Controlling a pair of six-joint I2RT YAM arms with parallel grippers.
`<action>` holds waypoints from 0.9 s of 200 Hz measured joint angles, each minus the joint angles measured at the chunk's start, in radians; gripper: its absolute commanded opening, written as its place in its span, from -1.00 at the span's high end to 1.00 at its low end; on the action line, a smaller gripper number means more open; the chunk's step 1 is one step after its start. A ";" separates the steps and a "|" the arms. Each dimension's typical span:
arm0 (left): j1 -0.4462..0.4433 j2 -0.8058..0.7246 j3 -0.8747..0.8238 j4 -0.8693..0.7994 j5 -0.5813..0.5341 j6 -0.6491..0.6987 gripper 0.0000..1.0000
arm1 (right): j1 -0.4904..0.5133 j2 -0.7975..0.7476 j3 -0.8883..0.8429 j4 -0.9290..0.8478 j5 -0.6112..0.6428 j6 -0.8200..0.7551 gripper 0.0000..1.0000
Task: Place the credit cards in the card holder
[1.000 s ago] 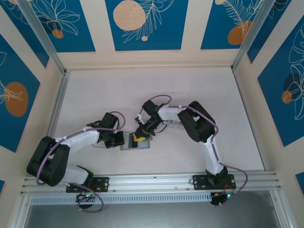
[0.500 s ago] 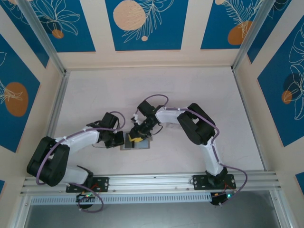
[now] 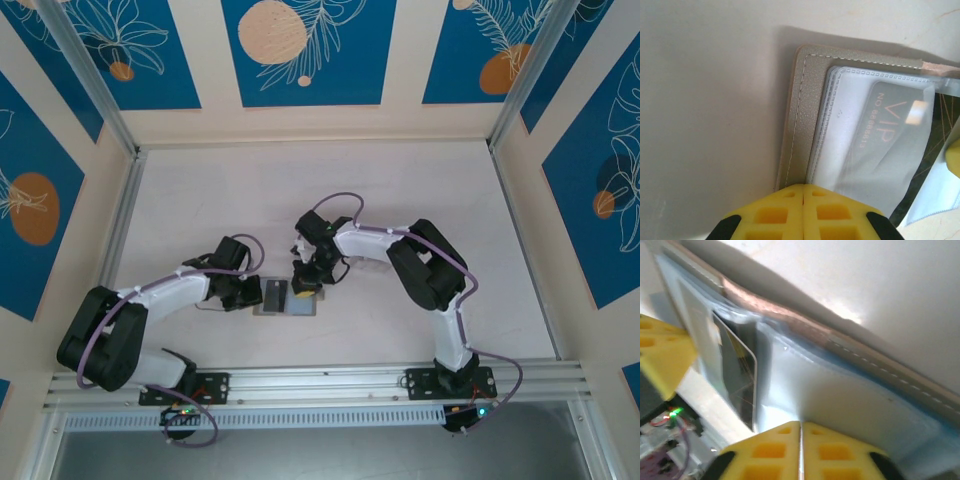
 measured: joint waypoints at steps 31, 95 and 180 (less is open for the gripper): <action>0.000 0.004 0.000 0.000 0.000 0.000 0.89 | 0.039 0.000 0.076 -0.051 0.092 -0.006 1.00; 0.000 0.003 0.000 0.001 0.000 0.000 0.89 | 0.084 0.005 0.139 -0.128 0.222 -0.005 1.00; 0.000 0.003 -0.005 0.007 0.001 0.000 0.88 | 0.122 0.095 0.269 -0.166 0.238 -0.005 1.00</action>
